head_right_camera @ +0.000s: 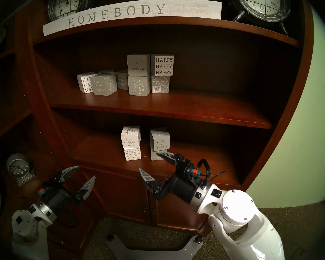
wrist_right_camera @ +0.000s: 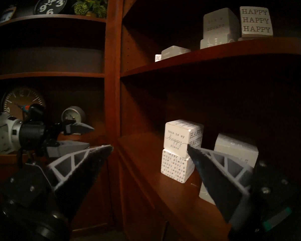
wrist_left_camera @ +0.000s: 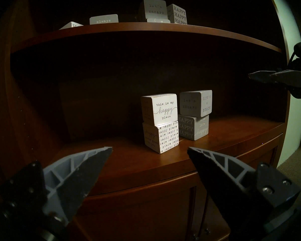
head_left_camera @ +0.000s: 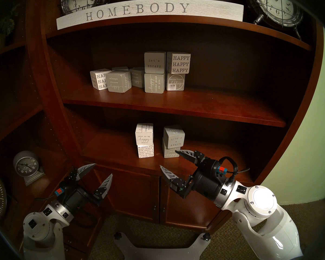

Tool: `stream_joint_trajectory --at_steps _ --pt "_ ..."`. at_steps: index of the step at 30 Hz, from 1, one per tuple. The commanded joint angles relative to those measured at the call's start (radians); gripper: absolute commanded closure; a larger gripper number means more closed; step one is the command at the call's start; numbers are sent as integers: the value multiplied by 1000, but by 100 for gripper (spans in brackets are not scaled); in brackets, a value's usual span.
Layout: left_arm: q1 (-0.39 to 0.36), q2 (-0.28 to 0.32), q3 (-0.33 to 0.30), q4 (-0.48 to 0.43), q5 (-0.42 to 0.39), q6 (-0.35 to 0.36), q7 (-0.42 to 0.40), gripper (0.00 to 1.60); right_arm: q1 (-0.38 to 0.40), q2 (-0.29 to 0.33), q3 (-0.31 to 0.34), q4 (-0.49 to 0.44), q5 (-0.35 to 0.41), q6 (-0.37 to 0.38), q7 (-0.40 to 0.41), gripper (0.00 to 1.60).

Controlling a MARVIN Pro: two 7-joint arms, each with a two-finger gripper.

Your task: Stack four cubes vertically into two groups

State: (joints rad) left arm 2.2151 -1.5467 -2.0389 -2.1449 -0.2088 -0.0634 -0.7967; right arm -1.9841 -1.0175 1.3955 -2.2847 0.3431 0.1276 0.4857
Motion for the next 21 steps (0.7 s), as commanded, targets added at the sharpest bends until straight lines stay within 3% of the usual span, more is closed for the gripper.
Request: stream_joint_trajectory --at_steps 1,9,10,14,18,21 --pt "0 -2 0 -18 -2 0 -1 0 -120 123 65 -23 49 -120 128 0" --pt "1 -9 -2 -23 1 4 -4 0 -142 146 120 23 116 -218 249 0" --pt "1 -9 -2 -23 2 5 -5 0 -144 130 132 46 119 -273 299 0" --pt "0 -12 -4 -25 4 7 -6 0 -138 74 132 74 112 -302 324 0" --pt "-1 -15 -5 -25 6 9 -8 0 -135 82 123 96 129 -371 335 0" --pt "-2 -17 -6 -26 7 10 -10 0 -133 78 123 101 133 -381 343 0"
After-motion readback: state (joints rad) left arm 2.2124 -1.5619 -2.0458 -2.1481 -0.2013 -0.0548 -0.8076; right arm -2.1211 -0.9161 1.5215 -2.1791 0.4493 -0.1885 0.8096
